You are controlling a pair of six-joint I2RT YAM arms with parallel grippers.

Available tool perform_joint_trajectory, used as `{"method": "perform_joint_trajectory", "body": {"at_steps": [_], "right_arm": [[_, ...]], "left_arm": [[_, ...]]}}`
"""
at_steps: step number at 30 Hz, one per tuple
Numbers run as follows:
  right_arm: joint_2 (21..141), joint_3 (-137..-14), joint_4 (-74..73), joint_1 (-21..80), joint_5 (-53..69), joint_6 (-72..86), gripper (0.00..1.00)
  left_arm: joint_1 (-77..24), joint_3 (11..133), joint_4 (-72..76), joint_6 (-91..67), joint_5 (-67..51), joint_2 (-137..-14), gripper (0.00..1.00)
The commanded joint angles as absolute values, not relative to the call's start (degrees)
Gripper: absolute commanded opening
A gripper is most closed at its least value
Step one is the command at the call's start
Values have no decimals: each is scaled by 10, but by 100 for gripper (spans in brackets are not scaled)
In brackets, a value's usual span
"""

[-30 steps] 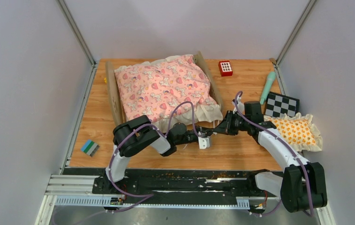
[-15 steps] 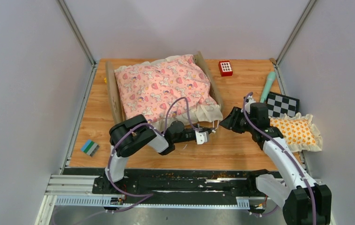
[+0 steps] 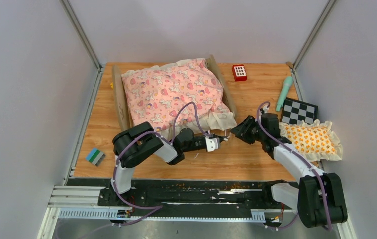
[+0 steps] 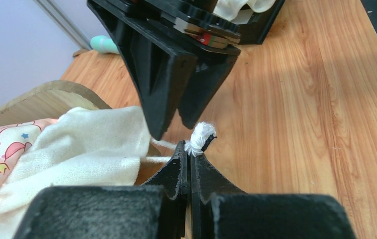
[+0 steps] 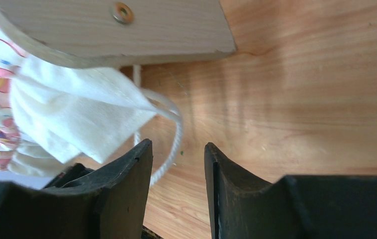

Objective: Set up the pet bed
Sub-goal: Tie the ropes to the bed frame.

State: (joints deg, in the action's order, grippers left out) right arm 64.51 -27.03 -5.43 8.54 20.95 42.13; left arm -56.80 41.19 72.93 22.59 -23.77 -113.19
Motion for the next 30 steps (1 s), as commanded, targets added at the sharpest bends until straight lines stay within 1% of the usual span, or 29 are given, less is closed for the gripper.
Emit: {"method": "perform_joint_trajectory", "body": {"at_steps": [1,7,14,17,19,21,24,26,30], "right_arm": [[645,-271,27,83,211,471,43],[689,-272,48,83,225,479,43],[735,-272,76,83,252,485,40],[738,-266,91,83,269,488,33],[729,-263,92,83,274,489,25],[710,-255,93,83,277,488,15],[676,-245,86,83,274,485,4],[654,-241,75,83,274,480,0],[613,-235,44,79,270,471,0]], "left_arm": [[-572,405,744,208,-267,-1105,0],[-572,403,743,206,-268,-1099,0],[-572,408,736,205,-264,-1094,0],[-572,410,730,201,-258,-1093,0],[-572,414,717,198,-254,-1092,0],[-572,420,697,194,-252,-1090,0],[-572,428,676,182,-239,-1085,0],[-571,436,666,168,-232,-1082,0],[-566,458,630,125,-217,-1077,0]]}}
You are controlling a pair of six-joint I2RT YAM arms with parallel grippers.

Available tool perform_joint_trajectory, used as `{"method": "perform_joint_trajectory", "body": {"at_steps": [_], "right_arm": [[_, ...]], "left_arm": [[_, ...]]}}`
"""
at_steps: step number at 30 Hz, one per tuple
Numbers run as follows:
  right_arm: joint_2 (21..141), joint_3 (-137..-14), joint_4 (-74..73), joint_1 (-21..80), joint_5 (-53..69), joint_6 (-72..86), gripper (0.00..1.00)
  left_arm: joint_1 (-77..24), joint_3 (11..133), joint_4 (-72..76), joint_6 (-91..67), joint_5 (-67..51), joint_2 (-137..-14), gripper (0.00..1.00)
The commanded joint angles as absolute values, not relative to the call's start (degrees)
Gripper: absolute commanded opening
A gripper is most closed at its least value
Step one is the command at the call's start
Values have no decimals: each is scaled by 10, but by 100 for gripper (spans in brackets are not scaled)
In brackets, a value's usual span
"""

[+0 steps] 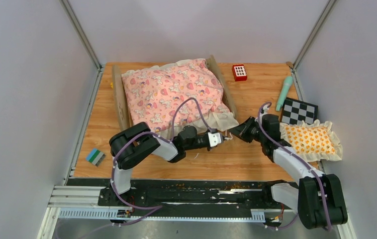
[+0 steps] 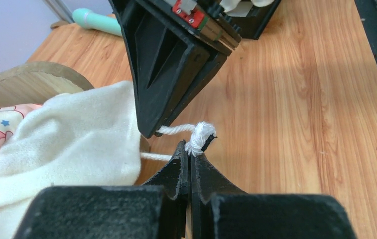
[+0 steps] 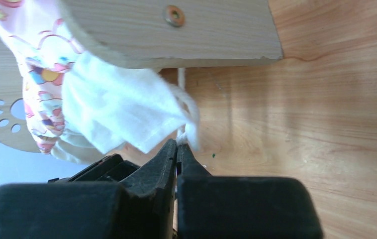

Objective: Set up the pet bed
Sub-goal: Tie the ropes to the bed frame.

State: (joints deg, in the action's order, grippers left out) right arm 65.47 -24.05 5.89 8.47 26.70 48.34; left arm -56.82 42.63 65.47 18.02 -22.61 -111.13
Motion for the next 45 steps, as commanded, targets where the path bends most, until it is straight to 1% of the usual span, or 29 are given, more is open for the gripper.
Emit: {"method": "perform_joint_trajectory", "body": {"at_steps": [1,8,13,21,34,45], "right_arm": [[603,-235,35,78,268,467,0],[535,-232,-22,68,267,447,0],[510,-232,-36,59,280,444,0],[479,-236,-42,51,292,441,0],[473,-238,-17,50,302,407,0],[442,-239,-29,50,295,381,0]], "left_arm": [[-564,464,619,111,-213,-1076,0],[-555,513,533,60,-199,-1074,0],[-544,541,483,14,-187,-1077,0],[-540,586,401,-32,-203,-1094,0],[-540,670,276,-25,-252,-1135,0],[-540,696,239,-34,-260,-1157,0]]}}
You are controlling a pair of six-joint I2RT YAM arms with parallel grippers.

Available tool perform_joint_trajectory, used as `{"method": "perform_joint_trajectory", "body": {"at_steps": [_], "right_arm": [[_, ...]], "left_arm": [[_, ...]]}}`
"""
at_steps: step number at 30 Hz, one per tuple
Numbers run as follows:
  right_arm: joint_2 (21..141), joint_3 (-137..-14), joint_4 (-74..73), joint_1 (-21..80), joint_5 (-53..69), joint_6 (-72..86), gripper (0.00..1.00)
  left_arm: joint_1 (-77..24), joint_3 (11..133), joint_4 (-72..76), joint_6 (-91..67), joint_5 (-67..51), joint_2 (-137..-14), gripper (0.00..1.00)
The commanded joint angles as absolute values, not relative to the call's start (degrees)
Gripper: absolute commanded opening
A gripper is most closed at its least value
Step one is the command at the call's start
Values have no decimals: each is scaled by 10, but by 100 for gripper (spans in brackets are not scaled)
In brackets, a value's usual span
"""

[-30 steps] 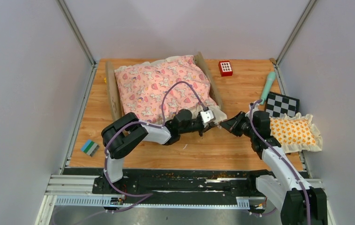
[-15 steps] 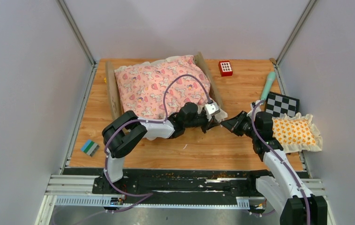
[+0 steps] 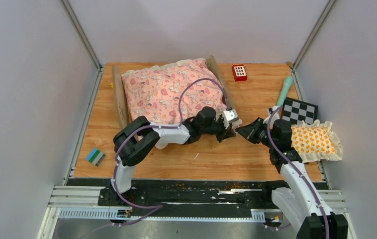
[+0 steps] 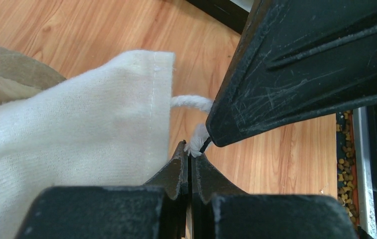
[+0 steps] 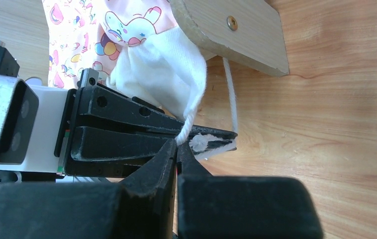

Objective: Set up the pet bed
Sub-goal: Tie the ropes to the bed frame.

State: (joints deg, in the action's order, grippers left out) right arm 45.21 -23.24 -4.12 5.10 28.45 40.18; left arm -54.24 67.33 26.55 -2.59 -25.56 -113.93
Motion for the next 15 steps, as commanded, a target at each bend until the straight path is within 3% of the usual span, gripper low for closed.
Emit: {"method": "perform_joint_trajectory", "body": {"at_steps": [1,10,15], "right_arm": [[445,-242,-31,50,299,377,0],[474,-256,-58,50,320,350,1],[465,-270,-108,50,298,327,12]], "left_arm": [[-540,702,238,-36,-262,-1160,0],[-540,723,262,-50,-258,-1174,0],[-540,705,302,-59,-253,-1172,0]]}}
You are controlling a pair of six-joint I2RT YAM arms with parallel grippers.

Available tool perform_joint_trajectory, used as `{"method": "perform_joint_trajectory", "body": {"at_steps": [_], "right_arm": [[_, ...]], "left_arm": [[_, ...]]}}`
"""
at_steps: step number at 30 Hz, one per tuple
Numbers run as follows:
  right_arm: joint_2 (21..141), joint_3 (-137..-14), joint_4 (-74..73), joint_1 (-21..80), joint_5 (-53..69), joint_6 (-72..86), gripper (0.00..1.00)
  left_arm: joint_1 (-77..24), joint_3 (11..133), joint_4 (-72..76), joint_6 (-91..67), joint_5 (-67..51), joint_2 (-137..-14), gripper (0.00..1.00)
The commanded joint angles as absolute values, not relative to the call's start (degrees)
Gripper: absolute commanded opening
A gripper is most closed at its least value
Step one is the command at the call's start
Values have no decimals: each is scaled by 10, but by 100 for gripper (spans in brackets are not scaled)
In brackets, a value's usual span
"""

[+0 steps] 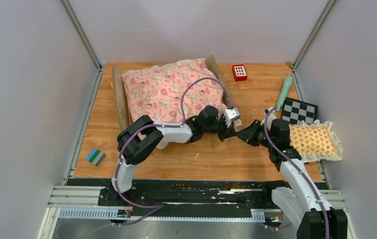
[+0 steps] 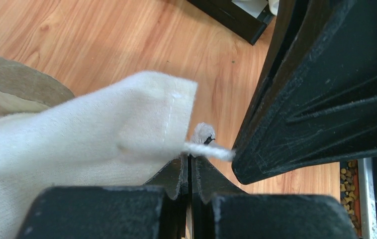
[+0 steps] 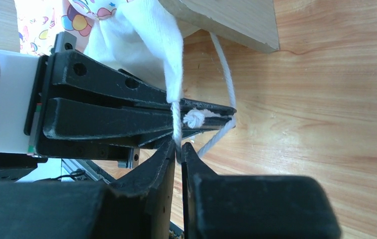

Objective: Set up the pet bed
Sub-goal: Tie the ropes to the bed frame.

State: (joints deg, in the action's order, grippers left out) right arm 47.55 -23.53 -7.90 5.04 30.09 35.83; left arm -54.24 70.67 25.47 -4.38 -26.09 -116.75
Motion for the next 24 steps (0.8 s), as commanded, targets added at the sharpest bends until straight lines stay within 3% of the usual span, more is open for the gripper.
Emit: {"method": "perform_joint_trajectory", "body": {"at_steps": [1,14,24], "right_arm": [[459,-274,-124,50,291,320,15],[427,-311,-201,50,238,284,35],[396,-315,-178,50,140,341,38]], "left_arm": [[-540,702,316,-61,-251,-1172,0],[-540,698,362,-76,-247,-1181,0],[-540,686,379,-75,-252,-1176,0]]}}
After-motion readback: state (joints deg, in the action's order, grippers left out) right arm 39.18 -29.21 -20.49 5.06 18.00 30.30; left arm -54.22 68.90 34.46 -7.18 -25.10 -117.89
